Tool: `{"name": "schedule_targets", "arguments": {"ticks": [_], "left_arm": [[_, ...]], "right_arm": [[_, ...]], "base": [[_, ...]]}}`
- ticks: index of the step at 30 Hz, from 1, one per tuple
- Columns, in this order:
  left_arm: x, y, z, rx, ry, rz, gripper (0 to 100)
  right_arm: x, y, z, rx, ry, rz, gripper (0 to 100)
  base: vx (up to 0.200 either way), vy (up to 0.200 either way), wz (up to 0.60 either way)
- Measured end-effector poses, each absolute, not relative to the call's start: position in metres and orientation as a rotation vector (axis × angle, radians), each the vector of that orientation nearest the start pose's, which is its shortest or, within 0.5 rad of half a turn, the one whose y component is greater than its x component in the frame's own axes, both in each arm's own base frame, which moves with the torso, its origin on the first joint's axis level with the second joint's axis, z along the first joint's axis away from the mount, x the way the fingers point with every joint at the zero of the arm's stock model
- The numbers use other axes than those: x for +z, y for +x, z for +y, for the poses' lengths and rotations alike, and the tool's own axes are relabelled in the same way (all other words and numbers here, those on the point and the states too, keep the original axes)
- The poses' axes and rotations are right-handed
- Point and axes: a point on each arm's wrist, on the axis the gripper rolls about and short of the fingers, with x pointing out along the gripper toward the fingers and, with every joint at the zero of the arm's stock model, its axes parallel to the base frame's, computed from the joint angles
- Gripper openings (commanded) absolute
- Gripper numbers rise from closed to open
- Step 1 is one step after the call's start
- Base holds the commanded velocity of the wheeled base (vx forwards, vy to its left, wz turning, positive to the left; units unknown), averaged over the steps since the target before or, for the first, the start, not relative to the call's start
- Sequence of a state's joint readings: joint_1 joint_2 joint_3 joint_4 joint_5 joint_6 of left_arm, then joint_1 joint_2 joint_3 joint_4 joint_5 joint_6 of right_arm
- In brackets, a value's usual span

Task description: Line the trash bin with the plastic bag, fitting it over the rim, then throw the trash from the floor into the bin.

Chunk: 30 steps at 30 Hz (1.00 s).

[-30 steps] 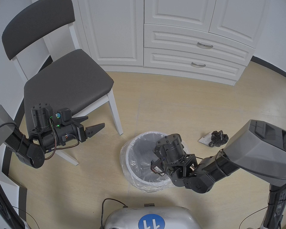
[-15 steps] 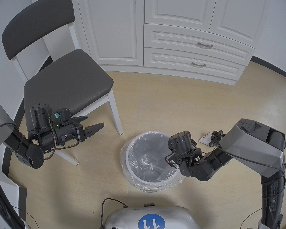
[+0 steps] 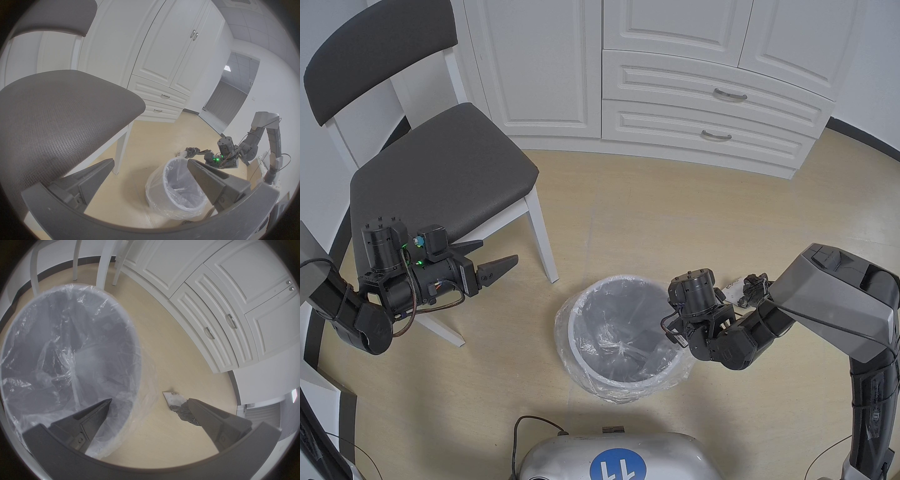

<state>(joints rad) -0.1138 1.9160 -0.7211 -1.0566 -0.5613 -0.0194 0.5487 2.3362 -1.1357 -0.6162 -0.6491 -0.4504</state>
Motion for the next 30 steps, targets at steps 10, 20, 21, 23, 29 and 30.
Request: {"name": "schedule_targets", "arguments": {"ticks": [10,20,21,23,29,30], "left_arm": [[0.131,0.327,-0.052,-0.681,-0.051,0.158,100],[0.127,0.302,-0.069,-0.738,-0.053,0.199,100],[0.126,0.297,-0.071,-0.746,-0.053,0.206,100],[0.126,0.287,-0.076,-0.764,-0.053,0.219,100],[0.126,0.265,-0.084,-0.743,-0.046,0.236,100],[0.126,0.263,-0.084,-0.723,-0.043,0.238,100]], "right_arm": [[0.05,0.332,0.241,0.111,-0.743,0.436,100],[0.077,0.284,0.232,0.142,-0.539,0.413,100],[0.08,0.279,0.229,0.142,-0.507,0.406,100],[0.087,0.27,0.222,0.144,-0.438,0.389,100],[0.114,0.259,0.18,0.143,-0.246,0.333,100],[0.12,0.259,0.172,0.147,-0.217,0.326,100]], "base": [[0.0,0.0,0.0],[0.0,0.0,0.0],[0.0,0.0,0.0],[0.0,0.0,0.0],[0.0,0.0,0.0],[0.0,0.0,0.0]]}}
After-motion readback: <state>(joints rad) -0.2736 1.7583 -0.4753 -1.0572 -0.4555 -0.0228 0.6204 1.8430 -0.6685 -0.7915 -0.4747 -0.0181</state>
